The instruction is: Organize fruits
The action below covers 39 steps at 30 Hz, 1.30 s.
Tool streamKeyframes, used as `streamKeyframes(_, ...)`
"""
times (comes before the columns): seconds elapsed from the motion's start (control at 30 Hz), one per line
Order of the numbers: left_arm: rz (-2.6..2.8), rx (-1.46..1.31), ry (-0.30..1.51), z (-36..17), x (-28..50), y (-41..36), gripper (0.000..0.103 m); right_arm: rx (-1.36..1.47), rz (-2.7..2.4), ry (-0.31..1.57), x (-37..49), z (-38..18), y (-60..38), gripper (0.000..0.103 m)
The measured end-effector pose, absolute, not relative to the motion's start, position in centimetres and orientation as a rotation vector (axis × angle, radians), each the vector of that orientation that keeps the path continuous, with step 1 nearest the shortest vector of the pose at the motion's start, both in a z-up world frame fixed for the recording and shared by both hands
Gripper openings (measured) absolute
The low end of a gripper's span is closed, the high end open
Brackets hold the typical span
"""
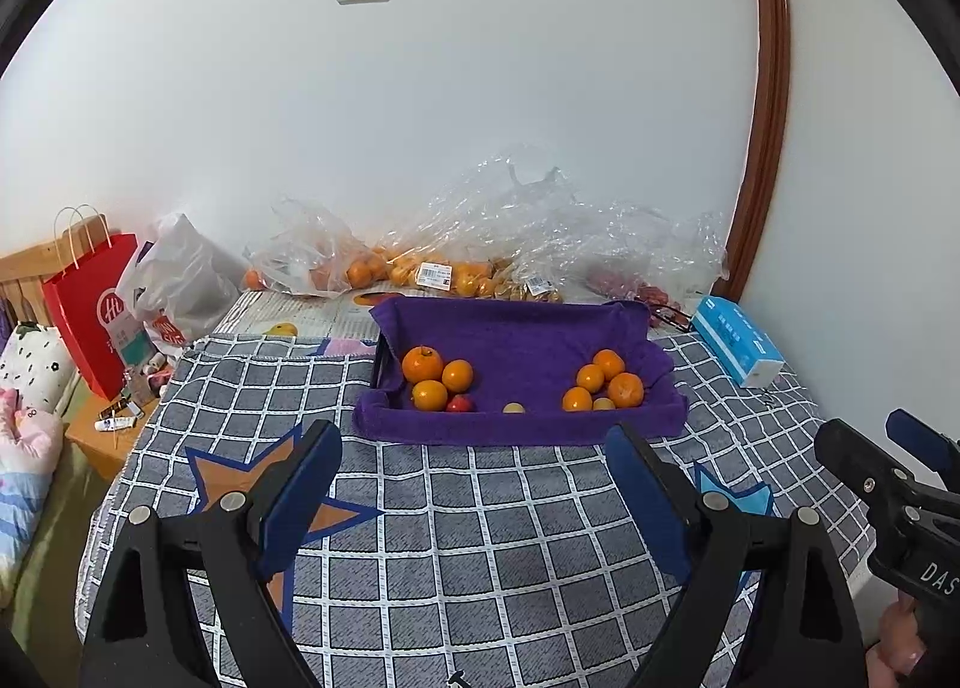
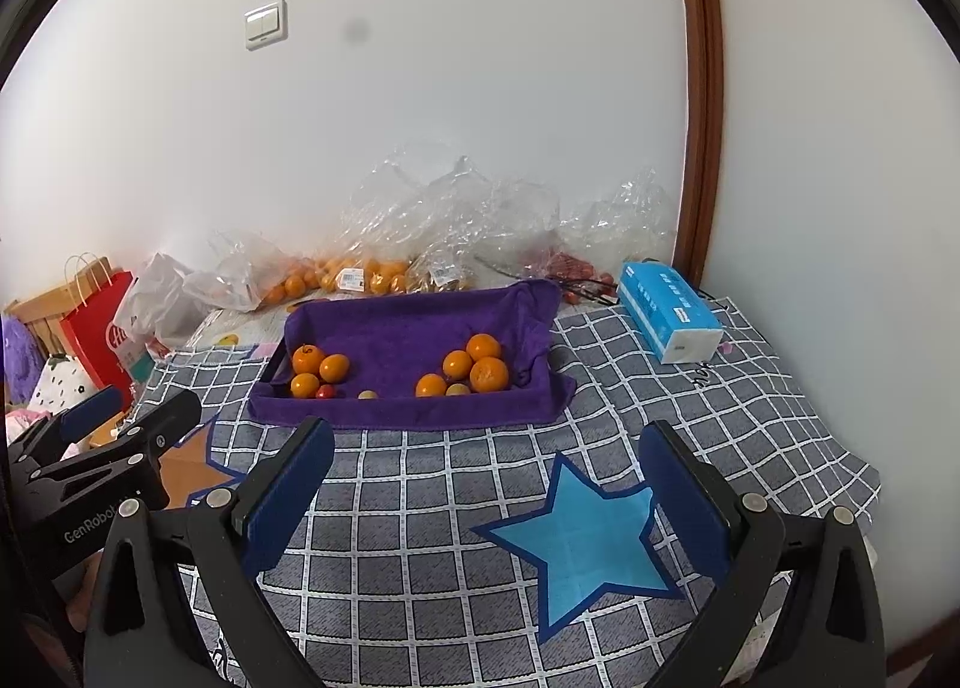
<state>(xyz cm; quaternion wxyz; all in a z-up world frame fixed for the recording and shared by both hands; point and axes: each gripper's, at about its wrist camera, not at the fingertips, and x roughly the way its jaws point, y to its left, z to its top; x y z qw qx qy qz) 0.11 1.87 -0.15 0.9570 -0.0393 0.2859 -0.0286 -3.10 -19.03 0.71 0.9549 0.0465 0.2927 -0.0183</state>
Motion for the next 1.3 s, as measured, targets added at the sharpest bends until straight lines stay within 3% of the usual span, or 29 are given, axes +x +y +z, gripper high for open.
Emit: streamKeyframes(1.3,-0.057,-0.094,0.577,-0.05,-0.05,2.33,0.089,0.093,-0.044,0.594,-3.22,0.71,-18.91,0.100)
